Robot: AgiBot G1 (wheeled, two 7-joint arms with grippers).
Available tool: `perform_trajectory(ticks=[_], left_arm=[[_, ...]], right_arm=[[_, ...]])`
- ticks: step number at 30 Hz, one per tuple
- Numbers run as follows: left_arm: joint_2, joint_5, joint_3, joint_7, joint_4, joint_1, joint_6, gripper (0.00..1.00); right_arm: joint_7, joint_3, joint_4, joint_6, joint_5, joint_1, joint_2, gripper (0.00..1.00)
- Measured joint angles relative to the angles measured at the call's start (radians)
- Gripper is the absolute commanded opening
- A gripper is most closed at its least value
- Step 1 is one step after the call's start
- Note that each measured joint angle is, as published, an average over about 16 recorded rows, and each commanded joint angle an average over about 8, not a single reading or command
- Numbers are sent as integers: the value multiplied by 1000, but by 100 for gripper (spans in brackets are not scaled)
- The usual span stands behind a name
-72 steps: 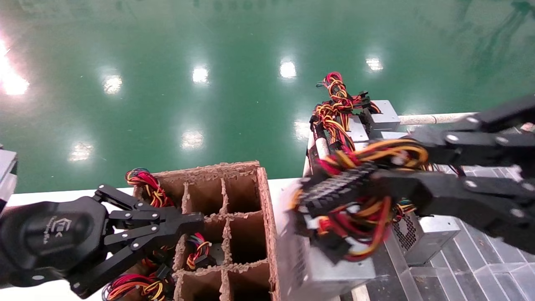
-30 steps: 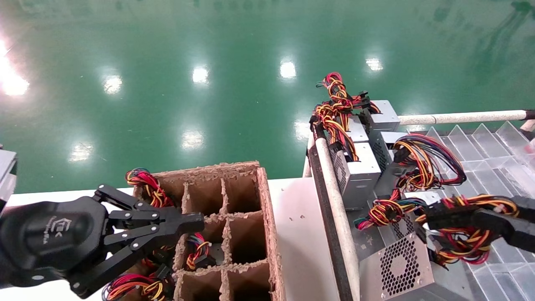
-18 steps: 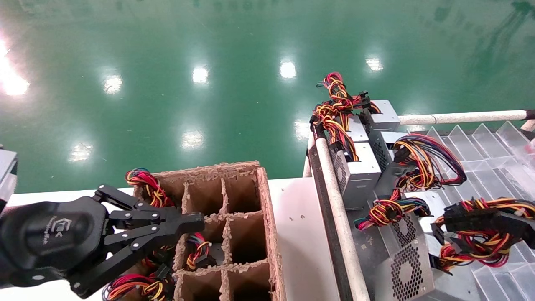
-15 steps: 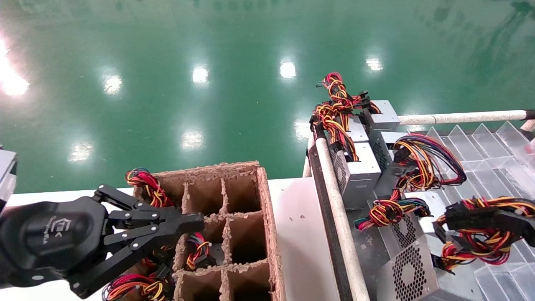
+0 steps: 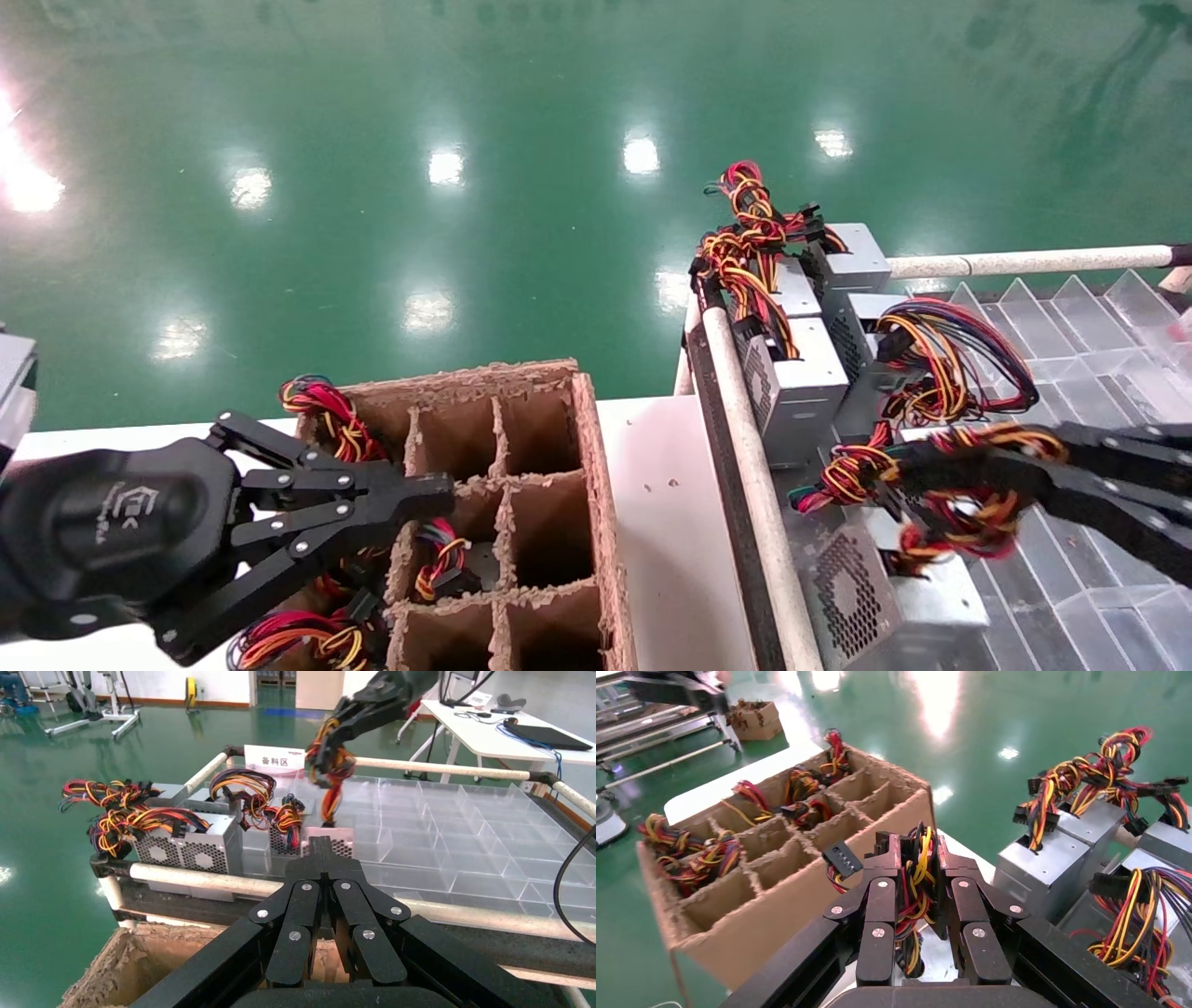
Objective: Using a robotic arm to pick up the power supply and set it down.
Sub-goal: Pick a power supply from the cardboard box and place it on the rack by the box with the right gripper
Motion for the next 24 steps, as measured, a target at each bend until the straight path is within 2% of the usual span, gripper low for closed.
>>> perform_trajectory(ticks=[12,24], left_arm=[[0,0,0,0,0,0,0,0],[0,0,0,0,0,0,0,0]], right_arm=[[-15,14,-220,-16,-30,46,-213,0],[-32,21,-414,-96,-93,124,-371,0]])
